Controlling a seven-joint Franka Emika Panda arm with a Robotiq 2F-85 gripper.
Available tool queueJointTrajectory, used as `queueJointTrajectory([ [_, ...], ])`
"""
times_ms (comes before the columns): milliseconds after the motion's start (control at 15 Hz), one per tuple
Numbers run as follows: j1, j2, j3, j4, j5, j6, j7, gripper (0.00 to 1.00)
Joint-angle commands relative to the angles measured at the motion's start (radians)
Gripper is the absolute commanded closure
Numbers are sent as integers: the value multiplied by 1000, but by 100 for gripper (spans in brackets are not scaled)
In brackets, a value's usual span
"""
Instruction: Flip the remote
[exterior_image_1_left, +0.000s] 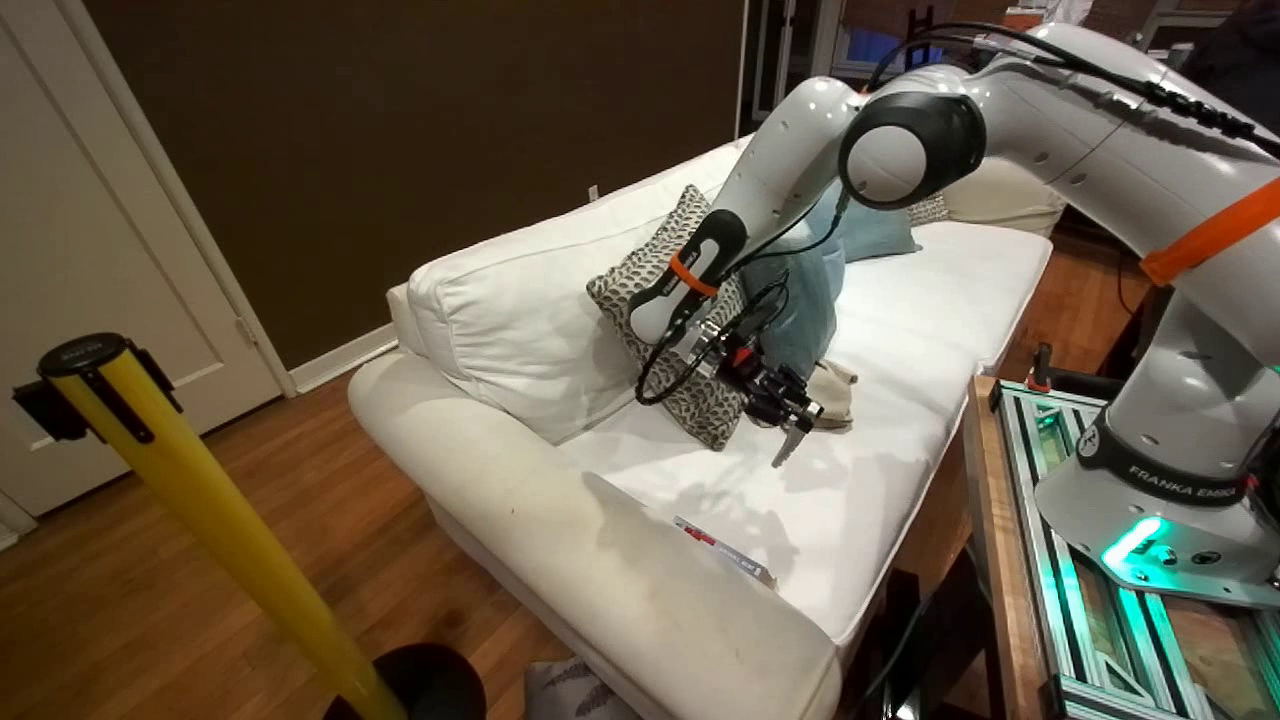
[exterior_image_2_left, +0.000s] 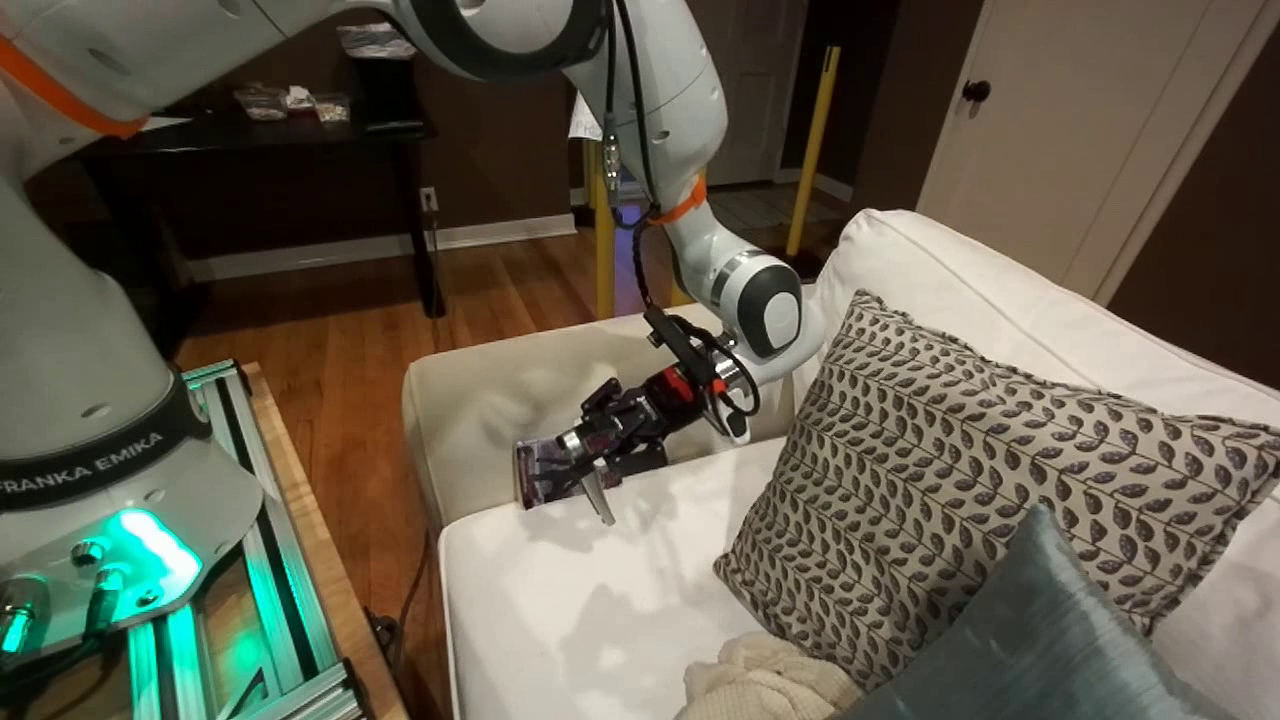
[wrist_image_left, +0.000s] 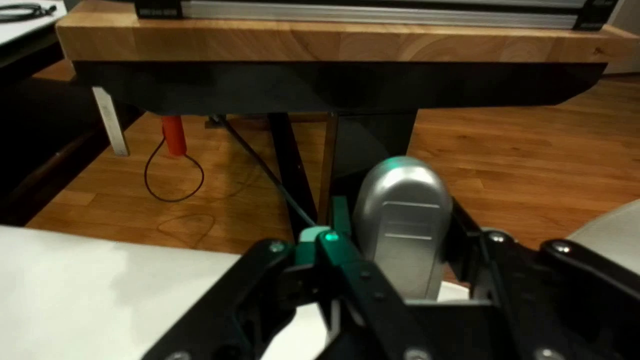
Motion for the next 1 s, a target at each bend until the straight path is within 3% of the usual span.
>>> queueJointTrajectory([
  [0,-17,109,-3,112,44,-137,69,78],
  [200,-29,190,-10,202,53,-191,93,78],
  [867,-31,480,-9,591,-57,-238,-22,78],
  [933,-26,402,-5,470,-82,-181,-30,63],
])
